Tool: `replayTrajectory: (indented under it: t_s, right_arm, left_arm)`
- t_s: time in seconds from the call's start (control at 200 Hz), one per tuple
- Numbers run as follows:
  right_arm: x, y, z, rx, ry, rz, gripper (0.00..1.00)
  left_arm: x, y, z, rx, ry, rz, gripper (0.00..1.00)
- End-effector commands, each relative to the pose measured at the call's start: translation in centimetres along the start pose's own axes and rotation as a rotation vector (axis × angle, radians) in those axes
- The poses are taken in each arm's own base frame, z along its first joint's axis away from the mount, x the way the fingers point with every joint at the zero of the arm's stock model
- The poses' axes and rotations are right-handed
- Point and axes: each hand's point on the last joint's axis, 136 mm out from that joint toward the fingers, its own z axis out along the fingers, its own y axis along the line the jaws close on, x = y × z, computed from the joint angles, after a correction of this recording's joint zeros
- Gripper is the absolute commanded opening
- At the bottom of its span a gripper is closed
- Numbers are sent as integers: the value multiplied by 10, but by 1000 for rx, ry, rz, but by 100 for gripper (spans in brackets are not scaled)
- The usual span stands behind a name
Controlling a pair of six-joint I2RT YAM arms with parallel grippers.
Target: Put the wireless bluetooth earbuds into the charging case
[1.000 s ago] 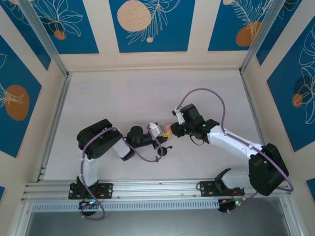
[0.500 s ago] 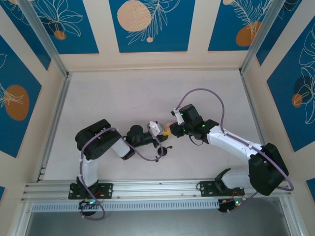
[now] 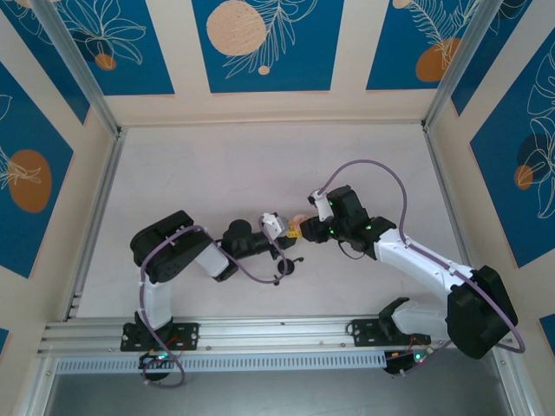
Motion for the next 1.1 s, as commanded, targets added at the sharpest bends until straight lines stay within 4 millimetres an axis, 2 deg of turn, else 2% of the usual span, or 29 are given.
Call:
replayTrajectory:
  t_s: [0.0,0.38,0.72,0.79,0.905,1.095]
  right_arm:
    - [-7,10,-8,-93,-42,42,41]
    - [-18,10,-25,-224,-111,140,49]
    - [-37,1,-59,-330,-185,280,49]
    - [-32,-12,-56,-290,-157,356,48]
    - [-26,-21,-49,-315,-92,471,48]
    - [-26,-13,-37,-423,-12,556,48]
  left_arm:
    - [-27,-4,2,8,-79,21,9]
    - [-28,-4,0,9,-80,29,9]
    - [-29,-9,-1,35,-83,59,10]
    - [-29,-10,0,38,-85,60,9]
    - [-30,-9,1,38,-87,62,9]
    - [-31,-10,1,45,-88,65,10]
